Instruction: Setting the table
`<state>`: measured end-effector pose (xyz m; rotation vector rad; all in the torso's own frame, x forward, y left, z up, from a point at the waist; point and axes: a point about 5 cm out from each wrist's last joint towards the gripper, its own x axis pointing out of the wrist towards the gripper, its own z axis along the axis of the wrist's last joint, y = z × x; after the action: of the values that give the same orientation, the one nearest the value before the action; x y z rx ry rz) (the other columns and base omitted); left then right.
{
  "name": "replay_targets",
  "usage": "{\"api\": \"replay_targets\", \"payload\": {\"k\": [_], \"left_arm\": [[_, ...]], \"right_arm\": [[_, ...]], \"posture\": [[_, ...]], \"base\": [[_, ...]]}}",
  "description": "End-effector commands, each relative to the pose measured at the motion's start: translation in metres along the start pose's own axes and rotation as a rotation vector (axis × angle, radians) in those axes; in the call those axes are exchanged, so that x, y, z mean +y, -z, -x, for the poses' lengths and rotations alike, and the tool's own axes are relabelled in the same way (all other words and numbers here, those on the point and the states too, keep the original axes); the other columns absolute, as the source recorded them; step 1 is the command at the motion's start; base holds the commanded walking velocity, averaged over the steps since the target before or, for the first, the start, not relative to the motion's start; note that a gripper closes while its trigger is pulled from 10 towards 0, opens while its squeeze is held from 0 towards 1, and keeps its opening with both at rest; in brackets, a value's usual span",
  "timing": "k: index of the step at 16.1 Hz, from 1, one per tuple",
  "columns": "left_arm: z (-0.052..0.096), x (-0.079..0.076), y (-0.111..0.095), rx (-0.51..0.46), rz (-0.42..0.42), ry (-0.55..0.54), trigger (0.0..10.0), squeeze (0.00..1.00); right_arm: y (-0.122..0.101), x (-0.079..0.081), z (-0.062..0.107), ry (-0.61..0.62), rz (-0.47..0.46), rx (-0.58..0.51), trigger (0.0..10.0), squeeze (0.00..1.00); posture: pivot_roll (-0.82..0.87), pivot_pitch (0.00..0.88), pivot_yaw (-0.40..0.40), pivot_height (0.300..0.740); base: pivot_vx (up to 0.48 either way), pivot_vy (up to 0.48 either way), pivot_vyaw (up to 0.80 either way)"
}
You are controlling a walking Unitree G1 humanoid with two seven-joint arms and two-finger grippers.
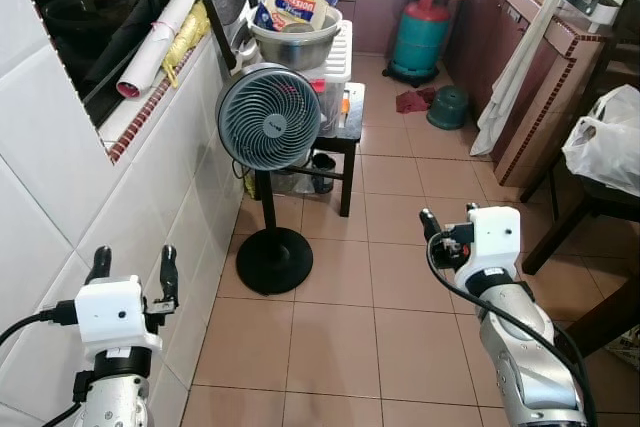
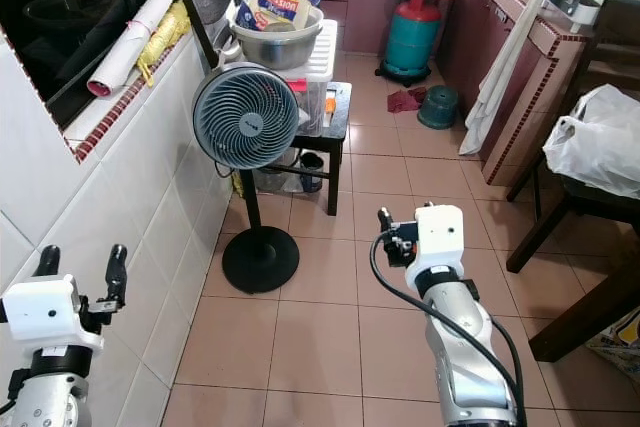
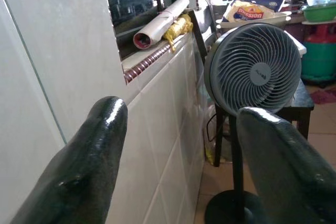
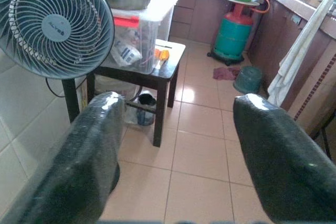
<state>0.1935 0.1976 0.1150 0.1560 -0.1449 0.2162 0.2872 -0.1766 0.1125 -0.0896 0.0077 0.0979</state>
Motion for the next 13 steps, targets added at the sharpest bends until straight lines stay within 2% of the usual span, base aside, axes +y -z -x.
{"api": "replay_targets", "payload": {"k": [1, 2, 3, 4, 5, 6, 9, 12, 13], "left_arm": [[-0.001, 0.000, 0.001, -0.001, -0.002, 0.012, 0.0, 0.00], [-0.001, 0.001, 0.003, 0.014, -0.003, 0.008, 0.0, 0.00], [-0.002, 0.002, 0.005, 0.032, -0.009, -0.003, 4.9, 0.00], [-0.004, 0.003, 0.004, 0.018, -0.005, -0.004, 9.3, 0.00], [-0.005, 0.003, 0.000, -0.009, -0.018, 0.007, 2.2, 0.00], [-0.005, 0.004, -0.004, -0.036, -0.024, -0.006, 0.0, 0.00], [-0.012, 0.006, -0.018, -0.114, -0.043, -0.035, 0.0, 0.00], [-0.016, 0.008, -0.021, -0.133, -0.040, -0.044, 0.0, 0.00], [-0.019, 0.012, -0.028, -0.169, -0.057, -0.065, 0.0, 0.00]], "right_arm": [[0.003, -0.001, 0.001, 0.004, -0.004, 0.017, 0.0, 0.00], [0.005, -0.001, 0.001, 0.005, -0.005, 0.039, 0.0, 0.00], [0.007, -0.001, 0.001, 0.012, 0.004, 0.056, 4.6, 0.00], [0.007, -0.004, 0.001, 0.031, -0.001, 0.060, 10.0, 1.00], [0.007, -0.006, 0.001, 0.044, -0.006, 0.057, 10.0, 1.00], [0.006, -0.006, 0.001, 0.045, -0.012, 0.052, 10.0, 1.00], [-0.013, -0.004, -0.004, 0.020, 0.031, -0.026, 10.0, 1.00], [-0.012, -0.005, -0.006, 0.030, 0.041, -0.022, 10.0, 1.00], [-0.021, -0.008, -0.009, 0.043, 0.062, -0.063, 10.0, 1.00]], "posture": [[-0.05, 0.038, 0.001, 0.740], [-0.05, 0.038, 0.004, 0.740], [-0.05, 0.040, 0.005, 0.740], [-0.05, 0.040, 0.005, 0.740], [-0.05, 0.042, 0.003, 0.740], [-0.05, 0.047, 0.001, 0.740], [-0.05, 0.052, -0.002, 0.740], [-0.05, 0.049, -0.005, 0.740], [-0.05, 0.051, -0.004, 0.740]], "base": [[0.000, 0.000, 0.00], [0.000, 0.000, 0.00], [0.000, 0.000, 0.00], [0.000, 0.000, 0.00], [0.000, 0.000, 0.00], [0.000, 0.000, 0.00], [0.000, 0.000, 0.00], [0.000, 0.000, 0.00], [0.000, 0.000, 0.00]]}}
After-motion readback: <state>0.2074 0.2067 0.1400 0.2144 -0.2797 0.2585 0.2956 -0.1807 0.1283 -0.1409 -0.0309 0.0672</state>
